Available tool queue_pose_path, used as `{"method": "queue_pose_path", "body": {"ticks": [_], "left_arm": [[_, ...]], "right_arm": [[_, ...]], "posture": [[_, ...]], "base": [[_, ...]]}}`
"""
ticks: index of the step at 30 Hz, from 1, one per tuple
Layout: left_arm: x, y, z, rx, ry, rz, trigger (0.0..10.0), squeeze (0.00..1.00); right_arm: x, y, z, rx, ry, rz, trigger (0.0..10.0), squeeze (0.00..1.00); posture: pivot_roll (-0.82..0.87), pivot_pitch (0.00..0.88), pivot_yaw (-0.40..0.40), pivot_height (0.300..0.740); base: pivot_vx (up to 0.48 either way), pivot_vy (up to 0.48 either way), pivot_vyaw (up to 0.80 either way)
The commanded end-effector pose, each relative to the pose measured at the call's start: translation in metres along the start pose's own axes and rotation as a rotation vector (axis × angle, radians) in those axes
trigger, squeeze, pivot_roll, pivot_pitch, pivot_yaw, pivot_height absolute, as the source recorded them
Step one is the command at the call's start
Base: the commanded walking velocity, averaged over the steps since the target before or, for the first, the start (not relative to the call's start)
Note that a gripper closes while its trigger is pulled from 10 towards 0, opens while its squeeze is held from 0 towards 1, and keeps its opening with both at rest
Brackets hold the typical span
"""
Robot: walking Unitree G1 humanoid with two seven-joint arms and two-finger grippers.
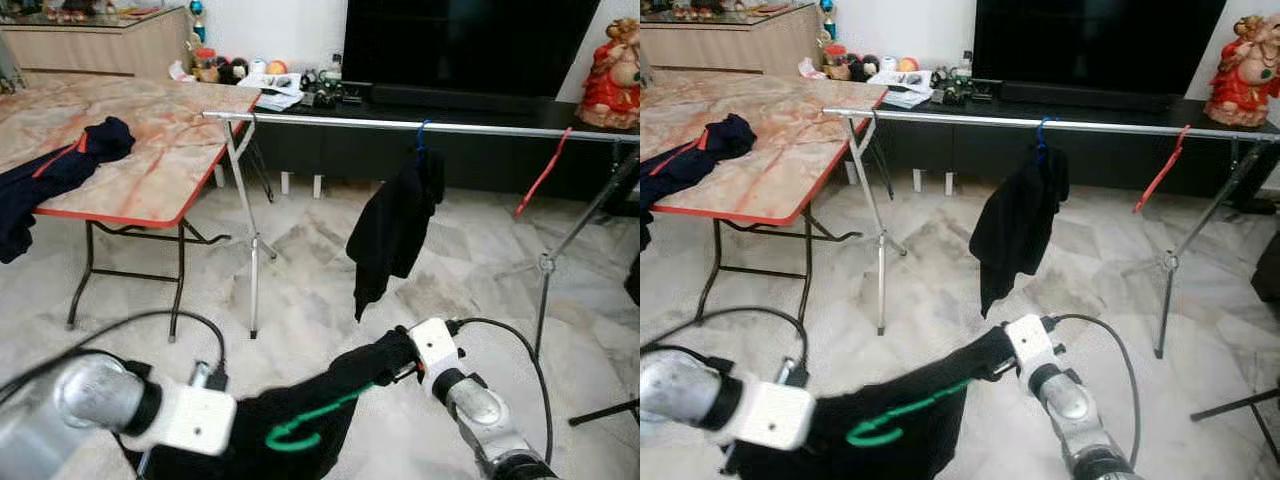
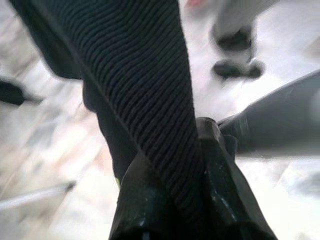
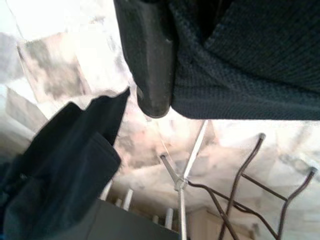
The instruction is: Hang hanger
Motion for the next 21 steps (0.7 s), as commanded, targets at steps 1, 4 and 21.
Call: {"method": "queue_pose_path", "body": {"ticks": [1,4,21], "left_arm": [[0.011,-0.012,0.004,0.013,-0.014,-0.09,10.0,0.0],[0.016,-0.024,0.016,0.077,-0.011,-0.129,10.0,0.0],[-0.01,-0.072,0.08,0.665,-0.109,-0.013,10.0,0.0]], "right_arm": [[0.037,-0.007,0.0,-0.007,0.039,-0.122,0.0,0.0],[0.037,-0.008,-0.003,-0.023,0.03,-0.105,0.0,0.0],[0.011,-0.014,-0.027,-0.099,0.085,0.007,0.0,0.0]], "posture": [[0.18,0.023,-0.037,0.74],[0.19,0.024,-0.037,0.74],[0.19,0.025,-0.039,0.74]], "base": [[0.0,0.0,0.0],[0.0,0.0,0.0],[0.0,0.0,0.0]]}}
Point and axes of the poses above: a point about 5 cm out from each wrist's last joint towards the gripper, its own y axis pointing out of the wrist towards the gripper, its own z axis along the axis of the wrist's last joint, x = y × z, the point moved 4 cm from there along y, pointing out of the wrist towards the gripper, and after that the axes turned 7 degrees about -y, right-handed, at the moved point
